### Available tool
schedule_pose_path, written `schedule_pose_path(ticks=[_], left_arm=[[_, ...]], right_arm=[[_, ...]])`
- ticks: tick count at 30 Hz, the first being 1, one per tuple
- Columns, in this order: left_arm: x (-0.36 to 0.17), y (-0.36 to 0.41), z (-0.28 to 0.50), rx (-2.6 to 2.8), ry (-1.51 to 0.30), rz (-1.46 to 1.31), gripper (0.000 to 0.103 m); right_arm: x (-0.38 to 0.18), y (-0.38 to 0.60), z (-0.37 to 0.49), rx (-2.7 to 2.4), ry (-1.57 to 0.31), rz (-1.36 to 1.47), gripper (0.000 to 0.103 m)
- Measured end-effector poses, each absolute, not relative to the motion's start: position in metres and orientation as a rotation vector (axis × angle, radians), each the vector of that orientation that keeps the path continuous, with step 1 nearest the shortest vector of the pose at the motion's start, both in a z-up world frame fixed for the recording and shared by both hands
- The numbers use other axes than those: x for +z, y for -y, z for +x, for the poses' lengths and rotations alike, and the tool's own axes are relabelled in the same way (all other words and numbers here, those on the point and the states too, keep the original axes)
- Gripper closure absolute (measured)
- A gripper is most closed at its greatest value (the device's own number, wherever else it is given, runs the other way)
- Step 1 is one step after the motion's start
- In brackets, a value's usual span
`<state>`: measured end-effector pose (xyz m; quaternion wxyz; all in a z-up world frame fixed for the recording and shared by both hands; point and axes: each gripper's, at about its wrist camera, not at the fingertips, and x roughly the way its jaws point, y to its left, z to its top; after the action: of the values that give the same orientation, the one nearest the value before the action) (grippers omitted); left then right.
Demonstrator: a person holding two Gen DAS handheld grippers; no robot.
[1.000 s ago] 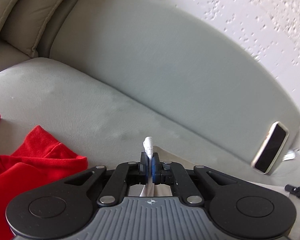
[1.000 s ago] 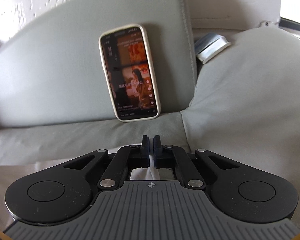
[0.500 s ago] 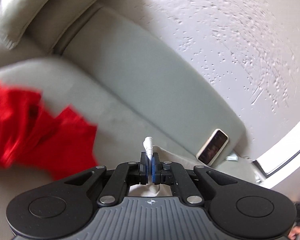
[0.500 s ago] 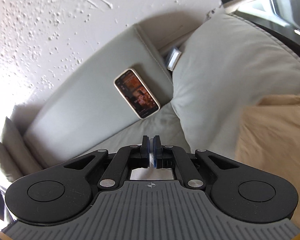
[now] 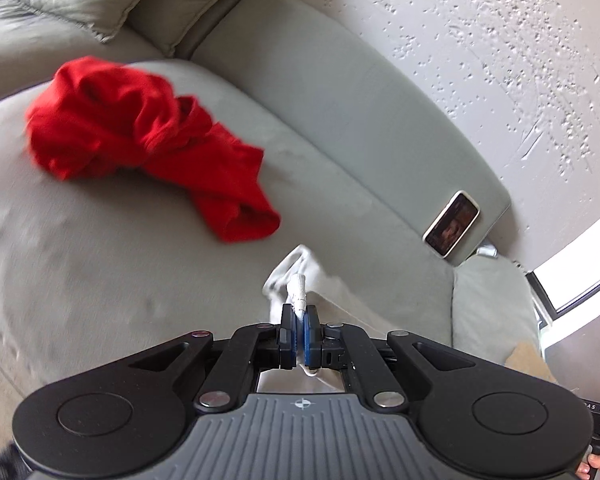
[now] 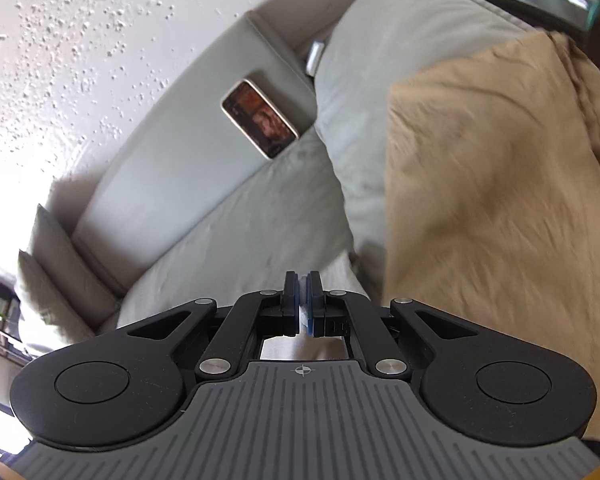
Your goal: Fold clothes
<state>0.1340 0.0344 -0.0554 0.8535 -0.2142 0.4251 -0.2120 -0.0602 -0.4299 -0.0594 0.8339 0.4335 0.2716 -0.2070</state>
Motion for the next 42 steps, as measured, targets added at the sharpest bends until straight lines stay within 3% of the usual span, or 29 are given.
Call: schedule_pose_path(ticks=[14,15,18,21,23,28,40,42], left_arm=[[-0.094,-0.040,0.093,-0.363,-0.992,-0.317,0.100],[-0.096,-0.037,0.092,-0.351,-1.004,-0.286,0.096],[-0.093,-0.036,0.085,-0.268,-0.991,-0.229,0.070],[-0.072,-0.043,0.066,-0.202,-0.864,-0.209,0.063],[-0.058,-0.044,0.054,-0.181,-0.785,-0.194,0.063],[-0.044,-0.015,0.041,-0.354,-0.718,-0.142,0.065],[-0.078,0.094,0.050,-0.601,-0.839,0.020,0.063],[-0.083,0.098,0.051,-0.596,-0.846,0.033,0.062]], right_arm=[[-0.106,0.409,-0.126,-0.484,-0.615,0.953,0.100],[-0.107,0.407,-0.126,-0.487,-0.622,0.940,0.100],[-0.106,0.401,-0.129,-0.501,-0.632,0.913,0.093],[-0.090,0.392,-0.138,-0.502,-0.595,0.888,0.073],[-0.075,0.382,-0.145,-0.515,-0.557,0.830,0.061],[-0.047,0.363,-0.160,-0.524,-0.454,0.777,0.059],[-0.057,0.312,-0.057,-0.285,-0.704,0.610,0.059],[-0.063,0.310,-0.049,-0.272,-0.721,0.622,0.055]])
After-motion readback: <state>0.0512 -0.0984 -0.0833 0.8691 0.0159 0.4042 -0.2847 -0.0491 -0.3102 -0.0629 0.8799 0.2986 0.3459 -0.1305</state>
